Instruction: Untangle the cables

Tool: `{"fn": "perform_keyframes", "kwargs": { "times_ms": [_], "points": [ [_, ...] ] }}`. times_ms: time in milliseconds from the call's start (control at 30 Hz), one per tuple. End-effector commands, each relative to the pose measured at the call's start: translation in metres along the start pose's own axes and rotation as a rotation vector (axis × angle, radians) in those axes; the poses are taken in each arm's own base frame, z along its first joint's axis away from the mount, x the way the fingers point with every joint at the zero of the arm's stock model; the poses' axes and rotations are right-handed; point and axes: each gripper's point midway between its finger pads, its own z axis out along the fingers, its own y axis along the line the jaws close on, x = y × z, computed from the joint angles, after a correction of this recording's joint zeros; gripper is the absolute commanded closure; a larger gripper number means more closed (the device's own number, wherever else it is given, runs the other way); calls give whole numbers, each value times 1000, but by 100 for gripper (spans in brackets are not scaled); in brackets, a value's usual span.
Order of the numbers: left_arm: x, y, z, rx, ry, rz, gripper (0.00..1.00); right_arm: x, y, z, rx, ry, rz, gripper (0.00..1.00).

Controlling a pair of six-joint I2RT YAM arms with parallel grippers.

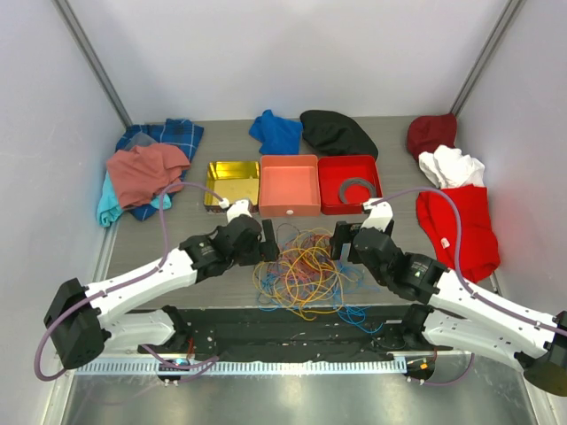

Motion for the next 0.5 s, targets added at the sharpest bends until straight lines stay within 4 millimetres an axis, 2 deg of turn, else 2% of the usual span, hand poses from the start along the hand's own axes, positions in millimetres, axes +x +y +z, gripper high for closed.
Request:
{"fn": "perform_keyframes", "kwargs": {
  "times_ms": [0, 100, 167, 333, 467],
  "points": [
    [7, -31, 4, 177, 8, -88, 0, -4, 0, -2, -2, -18, 21, 0],
    [15, -45, 8, 288, 11, -154, 4, -3, 0, -2, -1, -14, 26, 0],
    [20, -45, 11, 304, 14, -177, 7, -2, 0, -1, 2, -12, 29, 0],
    [16, -50, 14, 323, -3, -185, 14, 2, -1, -1, 2, -3, 30, 0],
    [7, -55, 8, 353, -34, -185, 19, 1, -2, -1, 5, -3, 30, 0]
  ]
}}
